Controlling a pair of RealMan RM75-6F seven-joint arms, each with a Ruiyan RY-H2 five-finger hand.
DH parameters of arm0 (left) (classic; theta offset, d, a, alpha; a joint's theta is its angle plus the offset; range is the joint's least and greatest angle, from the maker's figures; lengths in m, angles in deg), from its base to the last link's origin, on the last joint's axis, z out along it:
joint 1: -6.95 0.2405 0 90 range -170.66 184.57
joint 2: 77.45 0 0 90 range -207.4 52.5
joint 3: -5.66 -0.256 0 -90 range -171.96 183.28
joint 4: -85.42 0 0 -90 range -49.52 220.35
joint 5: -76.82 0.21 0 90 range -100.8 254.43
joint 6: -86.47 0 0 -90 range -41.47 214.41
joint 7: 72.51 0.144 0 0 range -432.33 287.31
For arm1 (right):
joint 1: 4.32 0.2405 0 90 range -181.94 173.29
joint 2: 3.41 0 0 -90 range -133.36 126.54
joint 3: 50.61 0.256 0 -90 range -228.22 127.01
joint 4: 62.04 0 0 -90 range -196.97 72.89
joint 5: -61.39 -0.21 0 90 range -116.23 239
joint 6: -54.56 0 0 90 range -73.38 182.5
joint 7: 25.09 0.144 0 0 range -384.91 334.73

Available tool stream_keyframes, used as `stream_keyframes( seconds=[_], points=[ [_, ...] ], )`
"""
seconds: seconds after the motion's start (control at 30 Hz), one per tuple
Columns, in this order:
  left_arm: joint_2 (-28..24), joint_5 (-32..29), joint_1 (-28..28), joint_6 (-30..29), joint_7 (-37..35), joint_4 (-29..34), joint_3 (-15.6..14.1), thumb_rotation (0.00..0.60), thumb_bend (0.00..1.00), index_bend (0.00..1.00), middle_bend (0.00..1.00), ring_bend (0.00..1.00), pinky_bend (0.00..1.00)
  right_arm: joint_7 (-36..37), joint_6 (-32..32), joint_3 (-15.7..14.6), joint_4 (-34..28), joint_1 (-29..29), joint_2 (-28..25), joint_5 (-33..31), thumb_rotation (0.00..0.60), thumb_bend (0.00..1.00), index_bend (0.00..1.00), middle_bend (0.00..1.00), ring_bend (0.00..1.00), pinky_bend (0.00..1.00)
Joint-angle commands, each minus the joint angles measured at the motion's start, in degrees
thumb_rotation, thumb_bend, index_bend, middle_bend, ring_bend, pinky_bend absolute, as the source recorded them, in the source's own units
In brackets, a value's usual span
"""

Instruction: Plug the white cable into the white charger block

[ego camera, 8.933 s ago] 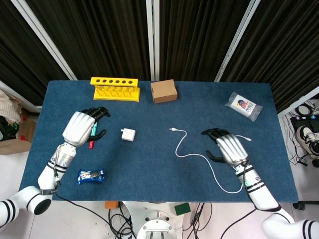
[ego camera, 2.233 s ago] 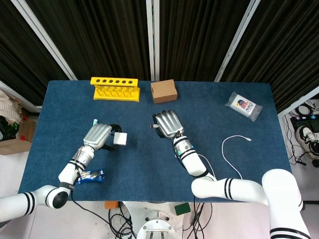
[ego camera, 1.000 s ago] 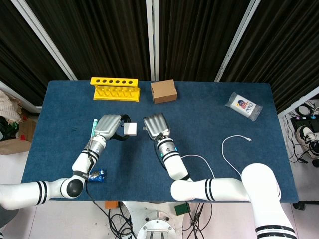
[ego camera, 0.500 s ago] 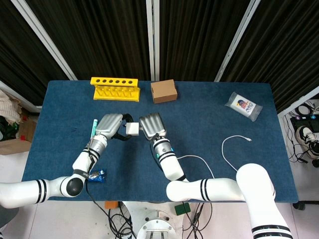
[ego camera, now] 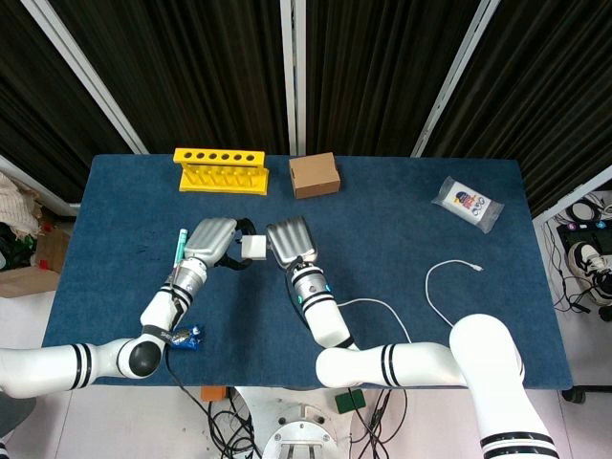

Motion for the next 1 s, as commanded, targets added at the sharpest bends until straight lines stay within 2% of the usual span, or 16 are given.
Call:
stream_keyframes(
  seconds=[0.03,1.0],
  points=[
    [-0.06,-0.52,-0.31,-0.05,0.36,0.14,-0.2,0.6,0.22,0.63,0.56,0.75,0.92,-0.01,0.14,0.09,-0.13,0.07,-0.04,-0.04,0.6,1.0,0.69,0.61,0.5,0.64],
    [-1.13,-2.32,-1.69,-0.05,0.98,0.66,-1.29,0.6,0.22,0.63,0.56,0.75,0.92,-0.91,0.65,0.02,-0.23,0.89,0.26,-1.72,0.6,1.0,0.69,0.61,0.5,0.64]
  ],
)
